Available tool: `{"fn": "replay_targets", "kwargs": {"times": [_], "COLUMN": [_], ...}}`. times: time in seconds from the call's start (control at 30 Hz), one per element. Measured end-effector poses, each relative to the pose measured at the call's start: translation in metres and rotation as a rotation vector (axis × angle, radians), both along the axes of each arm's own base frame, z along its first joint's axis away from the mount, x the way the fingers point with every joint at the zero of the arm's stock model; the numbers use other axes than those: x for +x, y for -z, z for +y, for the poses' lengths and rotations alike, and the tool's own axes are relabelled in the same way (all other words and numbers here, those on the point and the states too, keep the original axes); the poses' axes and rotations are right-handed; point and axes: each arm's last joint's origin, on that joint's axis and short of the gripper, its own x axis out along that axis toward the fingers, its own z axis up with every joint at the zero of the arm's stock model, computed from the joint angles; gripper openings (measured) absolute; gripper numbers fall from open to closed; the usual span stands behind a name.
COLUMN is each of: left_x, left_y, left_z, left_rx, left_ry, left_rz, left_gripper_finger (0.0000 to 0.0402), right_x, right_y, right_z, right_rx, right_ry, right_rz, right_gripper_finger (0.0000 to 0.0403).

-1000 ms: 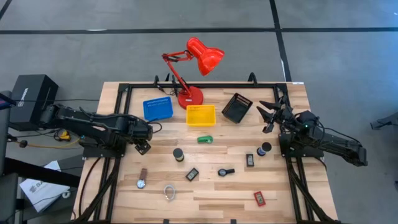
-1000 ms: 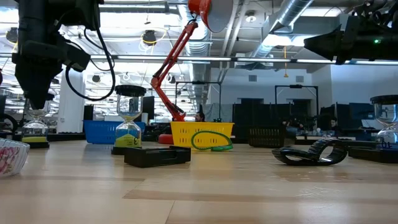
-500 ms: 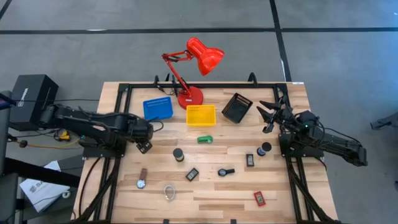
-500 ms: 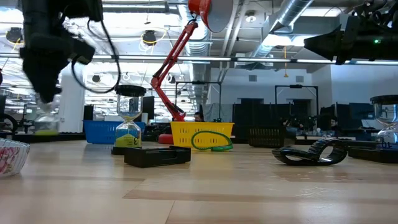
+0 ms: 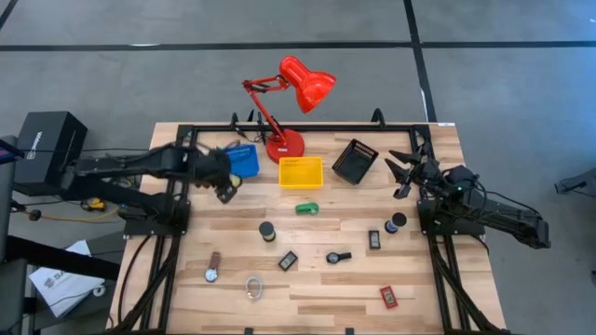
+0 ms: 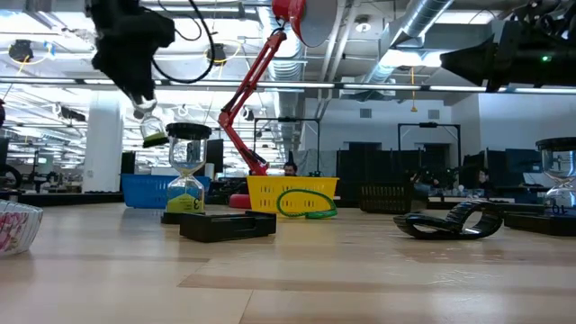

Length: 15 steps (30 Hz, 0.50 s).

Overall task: Pick & Place Office items
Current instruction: Put the top light green hourglass into the blue bin

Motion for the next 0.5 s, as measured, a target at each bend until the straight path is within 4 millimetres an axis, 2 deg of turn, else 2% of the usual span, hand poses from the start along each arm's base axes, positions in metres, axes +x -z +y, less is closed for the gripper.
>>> {"fn": "replay_targets", "kwargs": {"times": [0.07,0.27,0.5], "left_x": [0.004,0.014,0.015], "left_y": [0.001,0.021,0.044], "left_z": [0.014,0.062,0.098], "left_rx": [0.017,0.017,-0.085], "left_ry": [-0.025,-0.061,-0.154], "left_rz": [0.031,0.203,0.279], "left_gripper_finger": [0.0214,0.0214,0.0214], "right_x": [0.0,0.0,0.0], "right_y": [0.0,0.0,0.0], "right_z": [0.0,0.0,0.0], "right_rx": [-0.001,0.0,0.002], "right_ry": [0.001,0.005,0.005], "right_rz": [-0.001,-0.001,0.0], "right_gripper_finger": [0.0128,0.0128,0.0128]}}
